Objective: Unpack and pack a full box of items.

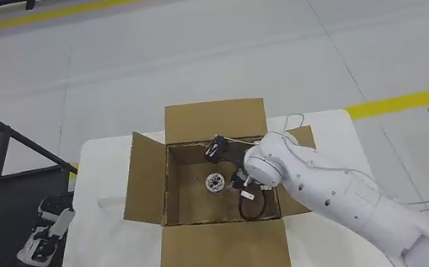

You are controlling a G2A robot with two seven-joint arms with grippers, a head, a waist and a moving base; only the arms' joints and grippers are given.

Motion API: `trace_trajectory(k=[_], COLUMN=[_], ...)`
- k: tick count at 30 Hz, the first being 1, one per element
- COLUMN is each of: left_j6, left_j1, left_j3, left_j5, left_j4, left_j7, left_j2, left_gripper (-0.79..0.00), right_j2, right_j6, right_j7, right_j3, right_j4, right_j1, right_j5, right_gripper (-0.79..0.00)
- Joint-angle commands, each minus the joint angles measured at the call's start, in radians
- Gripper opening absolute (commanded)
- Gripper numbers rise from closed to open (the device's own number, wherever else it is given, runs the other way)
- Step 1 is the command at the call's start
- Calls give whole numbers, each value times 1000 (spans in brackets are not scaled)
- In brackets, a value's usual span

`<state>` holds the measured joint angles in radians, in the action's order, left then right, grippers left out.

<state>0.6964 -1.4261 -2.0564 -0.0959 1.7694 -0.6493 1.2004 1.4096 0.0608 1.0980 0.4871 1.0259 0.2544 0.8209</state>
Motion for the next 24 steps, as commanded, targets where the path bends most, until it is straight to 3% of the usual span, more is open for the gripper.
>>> trace_trajectory(k=[1, 2, 3, 4, 5, 6, 10, 11, 19, 24], left_j6=[0, 0, 0, 0, 0, 0, 0, 0, 0, 0], left_j1=[0, 0, 0, 0, 0, 0, 0, 0, 0, 0], left_j3=[0, 0, 0, 0, 0, 0, 0, 0, 0, 0], left_j5=[0, 0, 0, 0, 0, 0, 0, 0, 0, 0], left_j4=[0, 0, 0, 0, 0, 0, 0, 0, 0, 0], left_j7=[0, 0, 0, 0, 0, 0, 0, 0, 0, 0], left_j2=[0, 0, 0, 0, 0, 0, 0, 0, 0, 0], left_gripper=[0, 0, 0, 0, 0, 0, 0, 0, 0, 0], right_j2=[19, 27, 35, 43, 50, 56, 76, 79, 59, -15], right_j6=[-2, -2, -1, -3, 2, 8, 8, 8, -21, -109], right_j7=[-10, -14, -15, -17, -20, -26, -44, -48, -63, 43], right_j3=[-13, -17, -21, -24, -28, -30, -32, -31, 22, 133], right_j4=[-55, -78, -101, -123, -139, -155, -203, -207, -120, 183], right_j1=[-11, -15, -18, -22, -25, -27, -32, -32, -7, 63], right_j5=[-1, -3, -6, -8, -10, -12, -10, -10, 33, 148], right_gripper=[0, -74, -117, -108, -172, -477, -748, -785, -785, -785])
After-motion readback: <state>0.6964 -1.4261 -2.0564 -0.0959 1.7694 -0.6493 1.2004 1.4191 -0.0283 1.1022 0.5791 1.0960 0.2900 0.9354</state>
